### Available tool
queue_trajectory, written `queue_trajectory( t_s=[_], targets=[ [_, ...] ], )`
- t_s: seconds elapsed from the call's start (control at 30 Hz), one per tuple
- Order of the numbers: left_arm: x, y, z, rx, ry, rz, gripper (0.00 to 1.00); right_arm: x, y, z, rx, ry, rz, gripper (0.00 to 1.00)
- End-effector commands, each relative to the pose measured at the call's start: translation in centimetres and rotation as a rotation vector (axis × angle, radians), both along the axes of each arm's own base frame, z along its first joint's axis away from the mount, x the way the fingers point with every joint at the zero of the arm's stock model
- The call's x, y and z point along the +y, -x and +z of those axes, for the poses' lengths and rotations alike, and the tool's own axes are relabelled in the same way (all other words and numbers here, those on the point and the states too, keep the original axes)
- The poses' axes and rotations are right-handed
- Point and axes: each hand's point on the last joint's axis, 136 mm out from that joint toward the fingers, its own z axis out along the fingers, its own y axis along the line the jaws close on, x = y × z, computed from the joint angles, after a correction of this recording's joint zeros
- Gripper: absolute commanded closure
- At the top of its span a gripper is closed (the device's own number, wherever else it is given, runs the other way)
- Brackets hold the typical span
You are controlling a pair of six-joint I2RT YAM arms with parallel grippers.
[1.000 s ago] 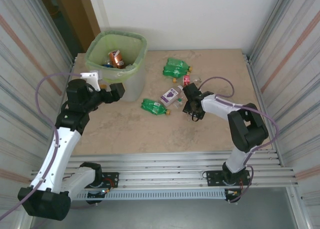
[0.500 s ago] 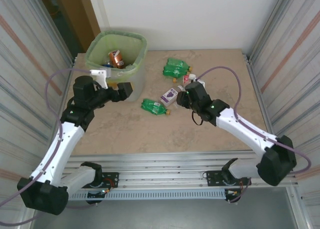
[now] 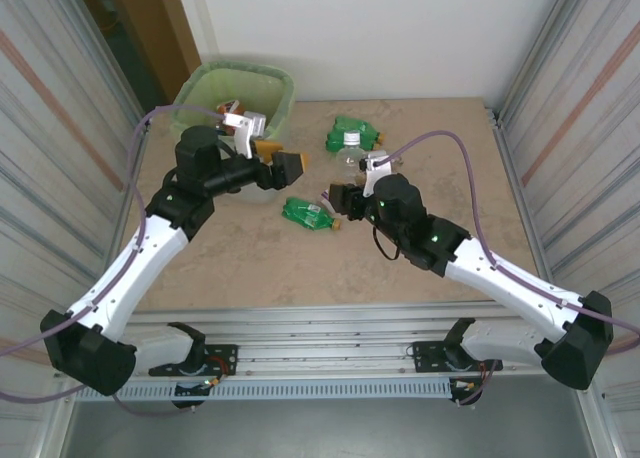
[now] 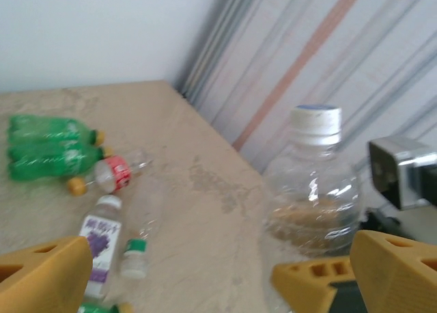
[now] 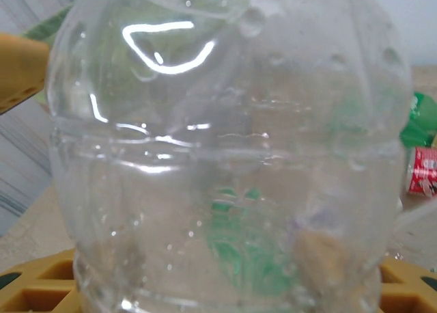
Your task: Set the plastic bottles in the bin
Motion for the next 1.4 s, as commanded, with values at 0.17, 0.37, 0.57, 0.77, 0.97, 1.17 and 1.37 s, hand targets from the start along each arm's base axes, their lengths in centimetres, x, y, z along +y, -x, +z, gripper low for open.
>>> queue_trajectory(
  t_s=[0.17,0.37,0.57,0.77,0.97,1.17,1.37],
  targets=[
    [-4.4,1.5,3.8,-0.057,0.089,-0.217,0.10,2.8,0.3,3.1,-0.124,0.009,0.105,0.56],
    [-6.1,1.4,4.0,-0.043,0.111,-0.273,0.21,3.9,0.1,3.4,-0.131,0.027,0.132,0.56],
    [-6.7,0.8,3.8,-0.018,0.131,-0.286,0.35,4.4,0.0,3.2,-0.127,0.037,0.147,0.55],
    [-6.9,0.2,3.7,-0.010,0.148,-0.275,0.41,4.8,0.0,2.8,-0.119,0.052,0.158,0.55],
    [-6.6,-0.7,3.9,-0.014,0.157,-0.219,0.39,5.2,0.1,2.4,-0.115,0.065,0.164,0.55],
    [-6.3,-1.3,3.8,-0.014,0.151,-0.180,0.39,5.3,0.0,2.5,-0.116,0.066,0.161,0.55],
    [-5.7,-2.1,3.7,-0.017,0.144,-0.134,0.30,5.5,-0.1,2.2,-0.108,0.071,0.165,0.55]
  ],
)
